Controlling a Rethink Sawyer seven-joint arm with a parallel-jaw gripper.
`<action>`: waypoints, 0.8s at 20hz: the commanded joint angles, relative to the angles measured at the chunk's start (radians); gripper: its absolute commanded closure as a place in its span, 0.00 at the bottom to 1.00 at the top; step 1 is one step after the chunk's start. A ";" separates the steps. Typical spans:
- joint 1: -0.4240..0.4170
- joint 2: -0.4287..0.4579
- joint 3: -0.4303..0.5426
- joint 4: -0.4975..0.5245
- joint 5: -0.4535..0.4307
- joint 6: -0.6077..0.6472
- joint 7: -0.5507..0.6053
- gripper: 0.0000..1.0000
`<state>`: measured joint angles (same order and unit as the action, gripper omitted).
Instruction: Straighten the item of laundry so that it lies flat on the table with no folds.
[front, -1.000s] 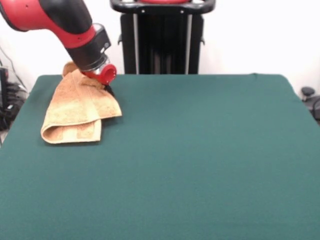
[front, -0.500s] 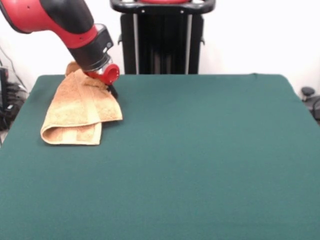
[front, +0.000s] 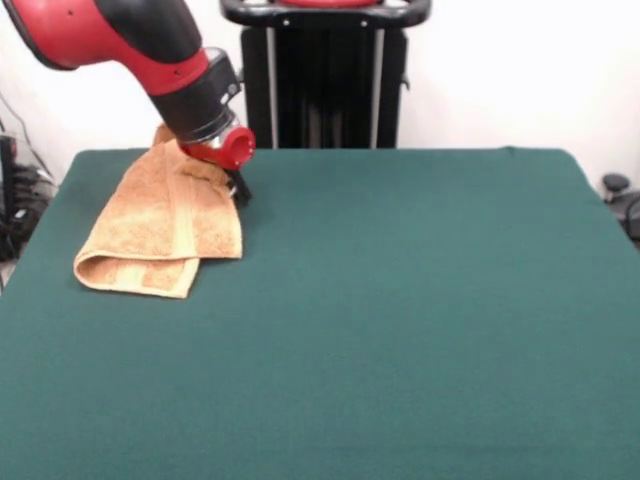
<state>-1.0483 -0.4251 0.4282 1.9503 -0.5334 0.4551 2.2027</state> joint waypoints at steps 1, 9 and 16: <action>0.068 0.010 0.153 0.013 0.058 -0.137 0.045 1.00; 0.128 -0.028 0.183 0.010 0.122 -0.174 0.100 1.00; 0.177 -0.075 0.184 0.018 0.182 -0.193 0.129 1.00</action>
<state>-0.9619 -0.4669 0.4974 1.9658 -0.4472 0.3433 2.2027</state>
